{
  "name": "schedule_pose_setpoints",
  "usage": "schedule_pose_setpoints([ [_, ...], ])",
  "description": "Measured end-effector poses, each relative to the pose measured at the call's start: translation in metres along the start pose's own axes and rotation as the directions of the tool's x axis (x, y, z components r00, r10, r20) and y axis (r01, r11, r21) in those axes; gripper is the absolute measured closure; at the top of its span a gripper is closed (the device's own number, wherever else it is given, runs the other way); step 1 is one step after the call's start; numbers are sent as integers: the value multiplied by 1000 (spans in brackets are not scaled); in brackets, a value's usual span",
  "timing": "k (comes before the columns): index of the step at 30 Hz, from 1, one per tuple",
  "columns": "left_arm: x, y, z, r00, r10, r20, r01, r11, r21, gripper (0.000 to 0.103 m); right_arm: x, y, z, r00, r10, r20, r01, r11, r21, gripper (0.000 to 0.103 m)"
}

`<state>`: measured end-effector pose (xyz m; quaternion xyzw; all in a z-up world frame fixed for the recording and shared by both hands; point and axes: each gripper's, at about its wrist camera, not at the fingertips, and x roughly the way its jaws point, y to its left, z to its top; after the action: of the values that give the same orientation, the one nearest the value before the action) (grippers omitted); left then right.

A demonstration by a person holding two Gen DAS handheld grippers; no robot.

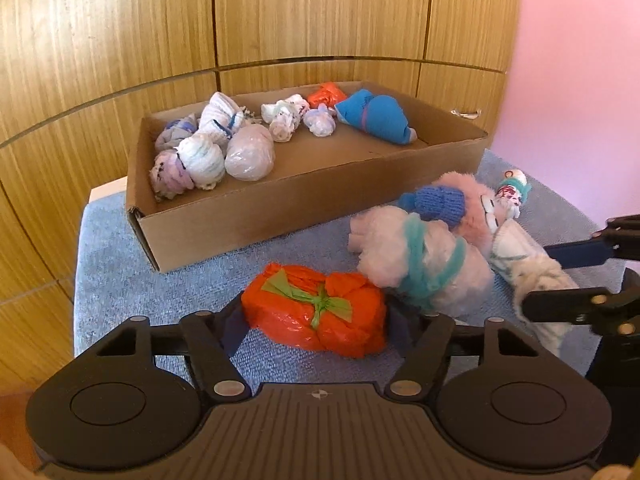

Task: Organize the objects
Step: 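Grasp the white wrapped sock with the right gripper while the left grasps the orange-green bundle, then carry both socks into the cardboard tray and open both grippers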

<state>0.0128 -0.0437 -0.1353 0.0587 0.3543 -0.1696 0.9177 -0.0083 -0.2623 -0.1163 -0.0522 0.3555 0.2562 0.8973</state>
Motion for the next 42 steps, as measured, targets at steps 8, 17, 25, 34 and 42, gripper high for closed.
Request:
schedule_pose_setpoints([
  [8, -14, 4, -6, 1000, -10, 11, 10, 999, -37, 32, -4, 2, 0, 1000, 17, 11, -17, 1000, 3, 66],
  [17, -21, 8, -14, 1000, 5, 0, -5, 998, -61, 32, -15, -3, -2, 1000, 21, 9, -20, 995, -101, 67],
  [25, -27, 13, -13, 1000, 26, -1, -26, 998, -64, 32, -19, -3, -2, 999, 41, 21, -38, 989, -142, 67],
  [34, -49, 26, 9, 998, 57, 27, -54, 995, -88, 32, -39, -13, 26, 995, 56, 78, -42, 985, -168, 67],
  [42, -43, 21, 42, 997, 46, 67, -41, 996, -75, 32, -41, -29, 75, 986, 60, 154, -25, 976, -217, 67],
])
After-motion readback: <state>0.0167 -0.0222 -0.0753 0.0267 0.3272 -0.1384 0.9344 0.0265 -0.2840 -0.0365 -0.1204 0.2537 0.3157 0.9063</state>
